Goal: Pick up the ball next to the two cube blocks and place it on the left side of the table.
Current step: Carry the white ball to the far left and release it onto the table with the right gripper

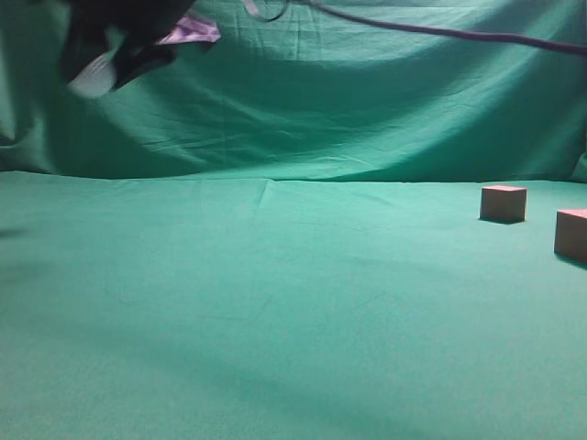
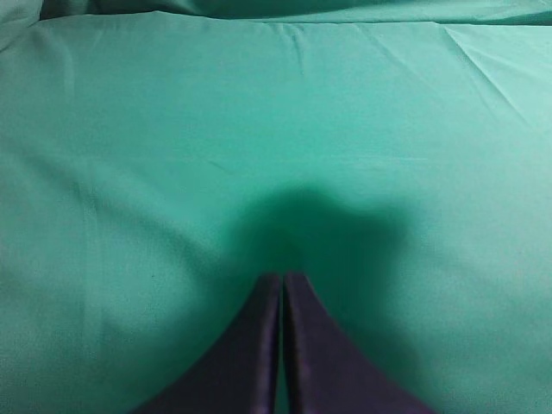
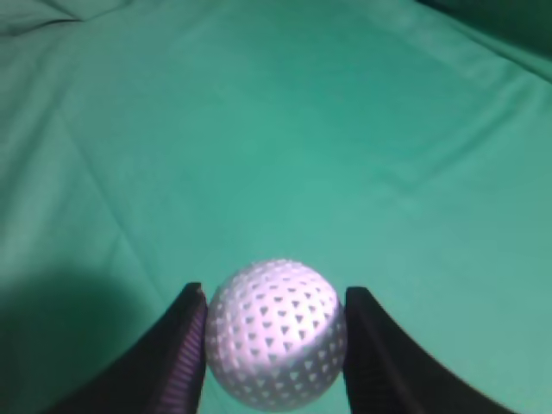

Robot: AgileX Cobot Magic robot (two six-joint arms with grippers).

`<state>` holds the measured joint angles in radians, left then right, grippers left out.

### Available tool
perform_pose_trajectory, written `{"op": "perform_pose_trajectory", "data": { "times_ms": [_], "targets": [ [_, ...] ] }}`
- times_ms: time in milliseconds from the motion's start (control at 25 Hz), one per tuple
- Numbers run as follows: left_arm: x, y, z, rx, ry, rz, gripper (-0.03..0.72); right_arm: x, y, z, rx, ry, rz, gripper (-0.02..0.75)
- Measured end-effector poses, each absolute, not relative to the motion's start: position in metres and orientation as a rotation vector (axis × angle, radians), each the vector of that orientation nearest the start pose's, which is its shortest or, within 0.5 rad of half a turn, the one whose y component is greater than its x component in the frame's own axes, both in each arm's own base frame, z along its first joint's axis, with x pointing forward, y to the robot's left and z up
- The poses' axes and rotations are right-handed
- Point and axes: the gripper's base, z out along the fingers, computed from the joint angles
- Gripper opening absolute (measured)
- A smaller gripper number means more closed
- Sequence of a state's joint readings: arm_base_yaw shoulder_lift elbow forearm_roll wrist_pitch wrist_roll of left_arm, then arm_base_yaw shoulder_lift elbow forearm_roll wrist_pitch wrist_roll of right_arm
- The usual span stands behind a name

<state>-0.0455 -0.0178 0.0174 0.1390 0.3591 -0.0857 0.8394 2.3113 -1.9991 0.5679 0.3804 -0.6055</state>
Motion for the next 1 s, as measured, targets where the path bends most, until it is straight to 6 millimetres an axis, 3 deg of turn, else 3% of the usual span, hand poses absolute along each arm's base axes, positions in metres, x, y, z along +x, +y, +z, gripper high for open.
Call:
{"op": "perform_pose_trajectory", "data": {
  "times_ms": [200, 360, 480, 560, 600, 720, 800, 880, 1000],
  "targets": [
    [0.053, 0.002, 0.176, 0.049, 1.838, 0.044, 0.0, 0.346, 0.46, 0.165, -1.102, 1.878, 0.667, 0.331],
    [0.053, 0.002, 0.176, 0.049, 1.838, 0.044, 0.0, 0.341, 0.474, 0.132, -1.091, 1.862, 0.646, 0.331],
    [0.053, 0.002, 0.176, 0.049, 1.838, 0.044, 0.0, 0.339, 0.477, 0.12, -1.113, 1.849, 0.626, 0.331],
    [0.053, 0.002, 0.176, 0.049, 1.838, 0.044, 0.0, 0.339, 0.478, 0.12, -1.115, 1.846, 0.625, 0.331],
    [0.053, 0.002, 0.176, 0.049, 1.838, 0.044, 0.0, 0.339, 0.478, 0.12, -1.118, 1.846, 0.625, 0.407],
    [0.053, 0.002, 0.176, 0.049, 1.838, 0.044, 0.0, 0.339, 0.478, 0.12, -1.128, 1.839, 0.619, 0.516],
    [0.053, 0.002, 0.176, 0.049, 1.838, 0.044, 0.0, 0.34, 0.476, 0.127, -1.133, 1.832, 0.621, 0.521],
    [0.053, 0.002, 0.176, 0.049, 1.838, 0.044, 0.0, 0.344, 0.472, 0.141, -1.136, 1.828, 0.626, 0.521],
    [0.053, 0.002, 0.176, 0.049, 1.838, 0.044, 0.0, 0.349, 0.461, 0.185, -1.127, 1.79, 0.639, 0.521]
  ]
}}
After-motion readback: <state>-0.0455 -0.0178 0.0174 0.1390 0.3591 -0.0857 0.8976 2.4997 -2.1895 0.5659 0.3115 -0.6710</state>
